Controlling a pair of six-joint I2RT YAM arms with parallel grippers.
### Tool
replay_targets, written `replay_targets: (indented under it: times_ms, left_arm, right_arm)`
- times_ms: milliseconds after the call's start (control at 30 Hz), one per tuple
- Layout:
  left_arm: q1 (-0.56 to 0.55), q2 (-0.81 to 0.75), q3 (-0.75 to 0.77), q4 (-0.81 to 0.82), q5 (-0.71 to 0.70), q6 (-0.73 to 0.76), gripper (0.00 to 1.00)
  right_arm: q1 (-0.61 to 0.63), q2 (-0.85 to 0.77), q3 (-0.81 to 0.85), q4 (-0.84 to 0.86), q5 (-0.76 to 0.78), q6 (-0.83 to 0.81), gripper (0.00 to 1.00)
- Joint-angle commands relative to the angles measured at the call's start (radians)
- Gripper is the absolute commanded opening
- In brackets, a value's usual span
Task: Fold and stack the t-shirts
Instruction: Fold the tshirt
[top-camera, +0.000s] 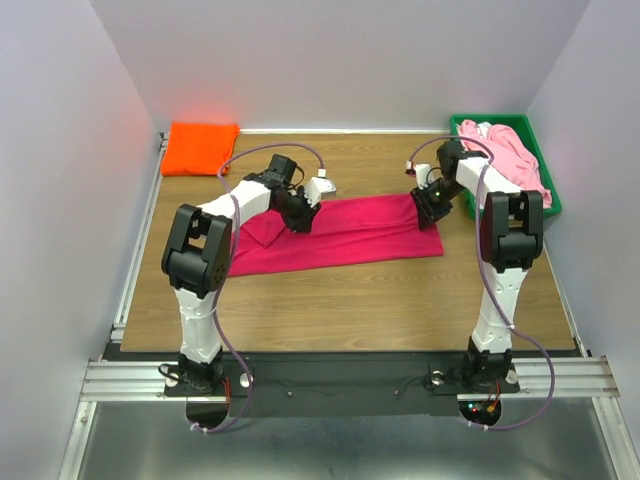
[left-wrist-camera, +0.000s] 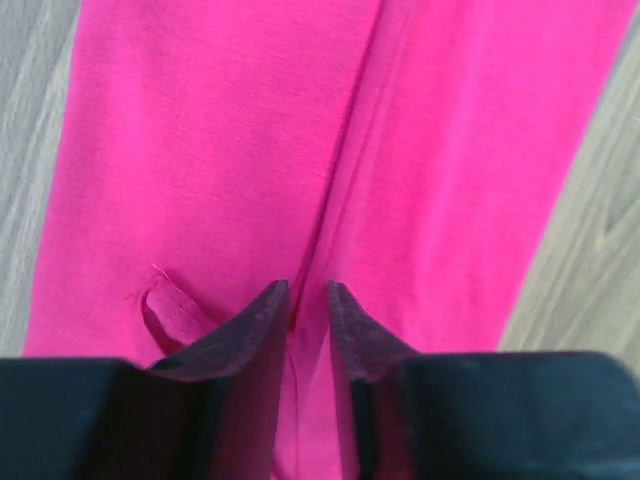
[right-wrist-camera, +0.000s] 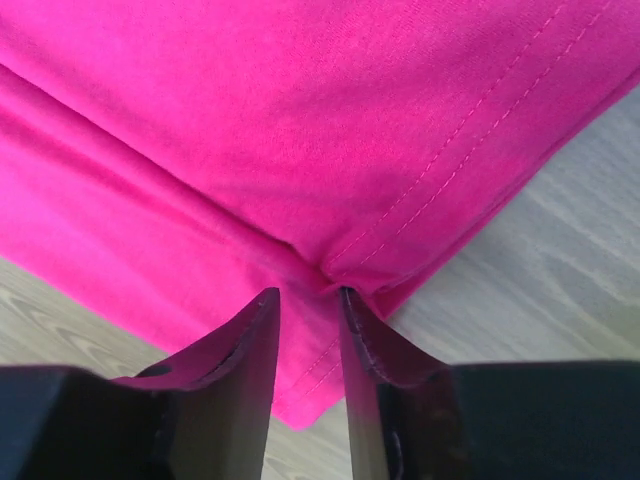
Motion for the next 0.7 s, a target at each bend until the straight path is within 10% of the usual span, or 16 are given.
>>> replay_targets:
  times_ms: [0,333,667]
  left_arm:
    - [-0.004,0.025,0.028,0.053,-0.024,-0.051,0.24]
    - [-0.004,0.087,0.014,0.080,-0.093,-0.094,0.06]
    - [-0.009,-0.091,0.034,0.078,0.124,-0.133,0.24]
  right_arm:
    - [0.008,0.029,0.051,0.051,0.031,0.026,0.34]
    - [0.008,0.008,0.054,0.051,0.022,0.095,0.49]
    - [0.008,-0.106,0.084,0.051,-0.223,0.210,0.51]
